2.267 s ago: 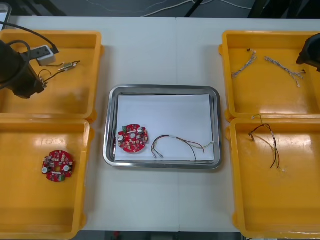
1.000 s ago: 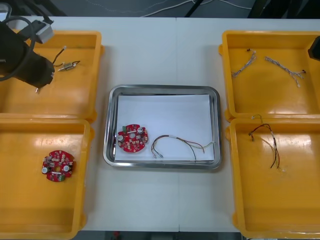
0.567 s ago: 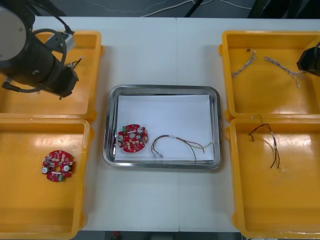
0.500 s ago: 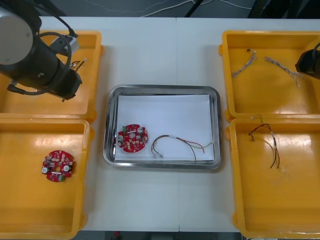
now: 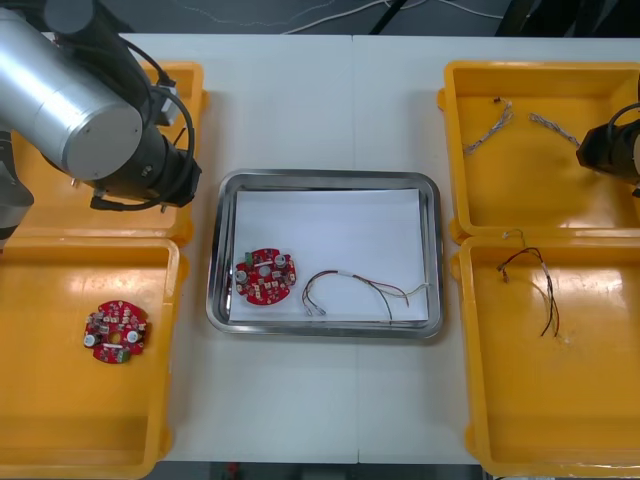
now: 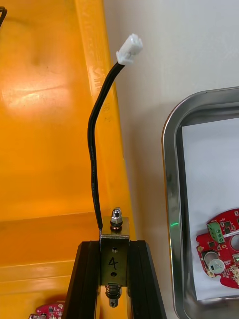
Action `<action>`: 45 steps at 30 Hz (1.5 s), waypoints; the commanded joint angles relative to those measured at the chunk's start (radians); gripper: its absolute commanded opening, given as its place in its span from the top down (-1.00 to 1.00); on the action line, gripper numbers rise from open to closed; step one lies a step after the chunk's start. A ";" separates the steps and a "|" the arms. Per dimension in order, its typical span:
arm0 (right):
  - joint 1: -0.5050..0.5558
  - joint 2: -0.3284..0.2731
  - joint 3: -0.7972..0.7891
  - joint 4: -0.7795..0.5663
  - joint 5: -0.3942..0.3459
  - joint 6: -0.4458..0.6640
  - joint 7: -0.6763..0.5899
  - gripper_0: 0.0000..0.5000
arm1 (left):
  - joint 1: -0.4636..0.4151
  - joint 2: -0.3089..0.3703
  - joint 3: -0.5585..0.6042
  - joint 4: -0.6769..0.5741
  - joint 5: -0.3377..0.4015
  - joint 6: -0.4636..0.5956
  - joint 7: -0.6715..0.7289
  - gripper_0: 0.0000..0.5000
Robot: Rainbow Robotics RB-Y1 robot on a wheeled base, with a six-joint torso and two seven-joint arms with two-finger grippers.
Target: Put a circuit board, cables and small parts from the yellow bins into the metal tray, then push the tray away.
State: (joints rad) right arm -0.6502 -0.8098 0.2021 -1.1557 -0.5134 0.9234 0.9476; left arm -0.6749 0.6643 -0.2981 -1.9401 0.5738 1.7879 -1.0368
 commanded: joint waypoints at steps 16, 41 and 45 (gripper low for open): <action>-0.129 0.029 0.096 0.163 -0.051 -0.009 0.042 -1.00 | 0.008 -0.100 -0.078 -0.022 -0.087 -0.054 0.150 1.00; -0.129 0.027 0.068 0.163 -0.123 0.020 0.042 -0.67 | -0.084 -0.316 -0.041 0.227 -0.203 0.007 0.026 1.00; -0.129 0.027 0.066 0.168 -0.129 0.020 0.037 -0.68 | -0.098 -0.341 -0.035 0.263 -0.224 0.004 -0.016 1.00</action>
State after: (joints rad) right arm -0.7557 -0.7963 0.2814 -0.9953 -0.6292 0.9325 0.9478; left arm -0.7178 0.3626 -0.3658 -1.6949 0.3744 1.7851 -0.9628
